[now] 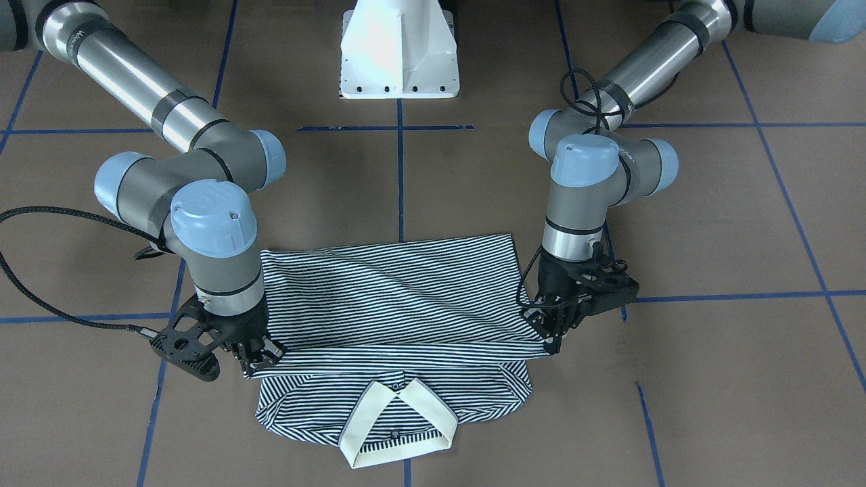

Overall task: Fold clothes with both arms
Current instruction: 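Fold the hem with both grippers over the shirt toward the collar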

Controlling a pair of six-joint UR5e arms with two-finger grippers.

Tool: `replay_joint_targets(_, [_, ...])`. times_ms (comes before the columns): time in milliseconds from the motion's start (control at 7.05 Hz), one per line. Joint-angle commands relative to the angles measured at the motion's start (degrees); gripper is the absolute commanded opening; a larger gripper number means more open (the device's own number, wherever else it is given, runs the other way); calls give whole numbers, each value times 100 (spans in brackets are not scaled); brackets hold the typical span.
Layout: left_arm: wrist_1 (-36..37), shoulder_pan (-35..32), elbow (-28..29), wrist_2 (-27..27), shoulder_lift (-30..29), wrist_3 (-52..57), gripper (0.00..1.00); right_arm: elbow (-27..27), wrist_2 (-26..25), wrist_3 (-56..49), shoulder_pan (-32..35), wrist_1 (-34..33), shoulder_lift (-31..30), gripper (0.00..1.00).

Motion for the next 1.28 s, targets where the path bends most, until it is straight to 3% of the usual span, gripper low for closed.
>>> replay_joint_targets(0, [-132,-4,370,2,-188,15,0,-183,0,-2,-13,59,64,0])
replay_joint_targets(284, [-518,-4,688,2,-224,7,6,-263,0,-2,-30,244,56,0])
replay_joint_targets(426, [-519,-4,689,-15,-224,-2,24,-263,-9,7,-82,244,38,34])
replay_joint_targets(568, [-572,-4,671,-33,-232,-11,31,-237,-35,24,-144,253,21,41])
replay_joint_targets(710, [-911,-22,680,-50,-198,-28,32,-115,-26,50,-153,270,-14,46])
replay_joint_targets(852, [-1150,-48,671,-68,-180,-37,33,382,17,59,-145,261,-302,49])
replay_joint_targets(1135, [-1170,-57,470,-68,-101,-150,35,1866,525,129,-171,261,-1311,56])
